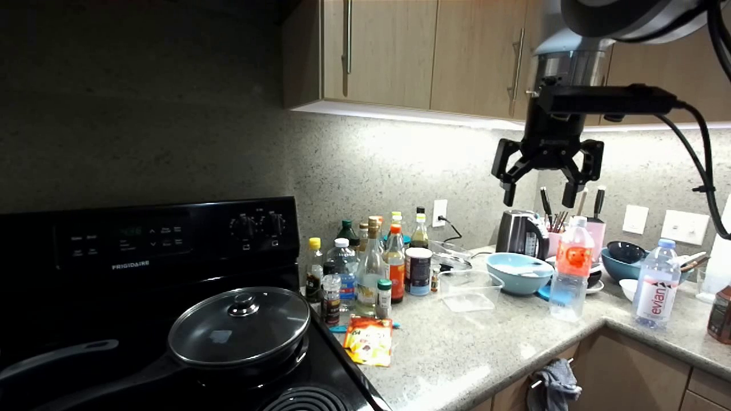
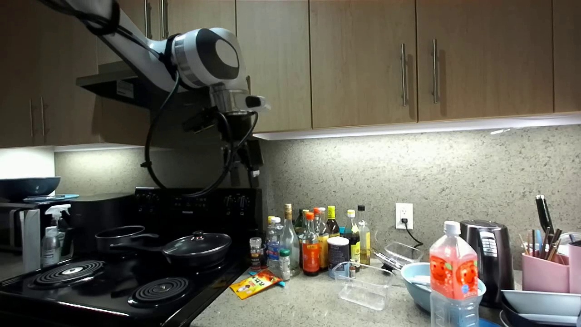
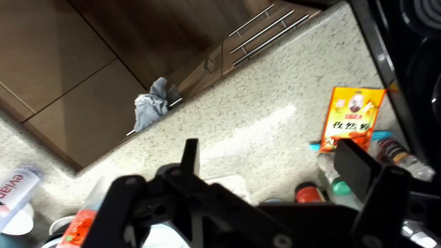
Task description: Put the plastic bottle inside the container
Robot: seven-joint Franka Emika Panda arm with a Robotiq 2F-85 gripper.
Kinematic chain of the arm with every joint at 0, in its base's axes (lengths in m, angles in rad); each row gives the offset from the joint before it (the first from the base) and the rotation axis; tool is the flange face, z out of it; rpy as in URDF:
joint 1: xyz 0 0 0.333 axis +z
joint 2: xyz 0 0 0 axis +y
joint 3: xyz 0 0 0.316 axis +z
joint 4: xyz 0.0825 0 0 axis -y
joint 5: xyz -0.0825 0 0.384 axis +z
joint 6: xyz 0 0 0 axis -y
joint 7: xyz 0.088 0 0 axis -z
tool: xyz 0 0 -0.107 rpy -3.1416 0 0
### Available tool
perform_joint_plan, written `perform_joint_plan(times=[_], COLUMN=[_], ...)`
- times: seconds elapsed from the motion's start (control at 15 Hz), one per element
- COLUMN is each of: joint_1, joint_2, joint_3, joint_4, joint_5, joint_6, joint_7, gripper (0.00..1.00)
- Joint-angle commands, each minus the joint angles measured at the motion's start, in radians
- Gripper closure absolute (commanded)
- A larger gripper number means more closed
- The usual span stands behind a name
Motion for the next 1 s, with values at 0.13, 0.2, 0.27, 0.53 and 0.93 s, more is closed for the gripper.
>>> perform_joint_plan(times=[0.13,0.2,0.27,0.53,0.93], joint_1=[-0.014,-0.015,-0.014,-0.048,-0.115], joint_2=[0.013,0.013,0.013,0.065,0.212], joint_3=[-0.032,-0.032,-0.03,-0.041,-0.145], joint_4=[0.002,0.002,0.003,0.021,0.092], joint_5=[-0.021,-0.021,-0.021,-0.065,-0.157], joint_6=[-0.003,-0.003,-0.003,0.037,0.097], joint_7=[0.071,0.08,0.085,0.149,0.266], gripper=[0.0,0.0,0.0,0.0,0.0])
